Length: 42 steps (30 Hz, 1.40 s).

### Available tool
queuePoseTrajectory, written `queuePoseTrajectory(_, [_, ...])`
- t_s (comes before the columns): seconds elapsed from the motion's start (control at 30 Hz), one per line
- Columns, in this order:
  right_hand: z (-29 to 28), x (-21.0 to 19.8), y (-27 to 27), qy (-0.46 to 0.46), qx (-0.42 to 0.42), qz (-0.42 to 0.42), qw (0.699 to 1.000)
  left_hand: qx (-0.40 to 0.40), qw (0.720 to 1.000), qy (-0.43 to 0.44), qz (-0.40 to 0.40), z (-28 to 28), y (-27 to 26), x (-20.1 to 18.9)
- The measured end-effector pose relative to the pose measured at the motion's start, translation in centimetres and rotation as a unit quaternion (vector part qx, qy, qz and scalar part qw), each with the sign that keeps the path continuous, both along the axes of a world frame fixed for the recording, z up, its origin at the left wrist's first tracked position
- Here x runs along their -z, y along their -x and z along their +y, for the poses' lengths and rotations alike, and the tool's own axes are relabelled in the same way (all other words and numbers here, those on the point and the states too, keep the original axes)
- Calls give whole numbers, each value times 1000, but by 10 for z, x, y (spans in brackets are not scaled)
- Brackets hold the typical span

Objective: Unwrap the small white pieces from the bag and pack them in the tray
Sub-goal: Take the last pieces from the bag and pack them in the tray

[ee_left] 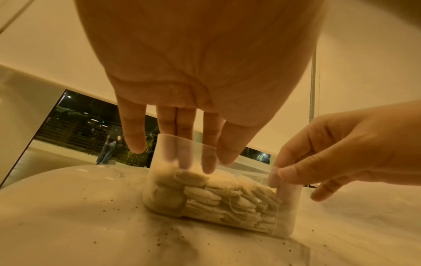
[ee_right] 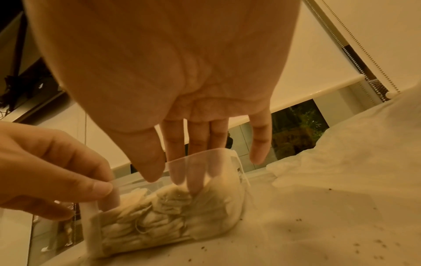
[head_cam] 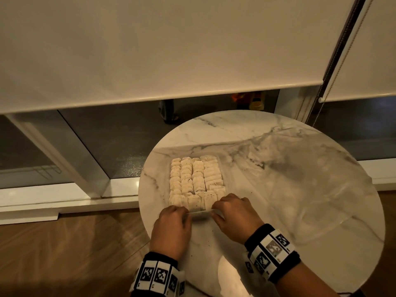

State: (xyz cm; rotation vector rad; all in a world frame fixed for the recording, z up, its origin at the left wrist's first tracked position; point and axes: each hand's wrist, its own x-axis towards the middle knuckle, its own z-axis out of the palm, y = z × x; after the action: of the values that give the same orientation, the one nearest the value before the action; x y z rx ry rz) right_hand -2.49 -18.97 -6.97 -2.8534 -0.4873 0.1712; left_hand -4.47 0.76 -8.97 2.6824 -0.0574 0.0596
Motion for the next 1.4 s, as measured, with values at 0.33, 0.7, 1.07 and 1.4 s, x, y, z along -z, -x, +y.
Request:
queuePoseTrajectory(0.33, [5, 5, 4, -5, -17, 5, 1000, -1, 1000, 20, -14, 10, -1, 7])
queuePoseTrajectory(0.7, [-4, 8, 6, -60, -15, 18, 998, -3, 999, 46, -19, 5, 2, 1])
queuePoseTrajectory(1.07, [-13, 13, 4, -149, 12, 25, 988, -11, 999, 51, 1, -1, 5, -8])
queuePoseTrajectory(1.4, [-19, 6, 3, -190, 13, -5, 982, -25, 1000, -4, -5, -7, 6, -23])
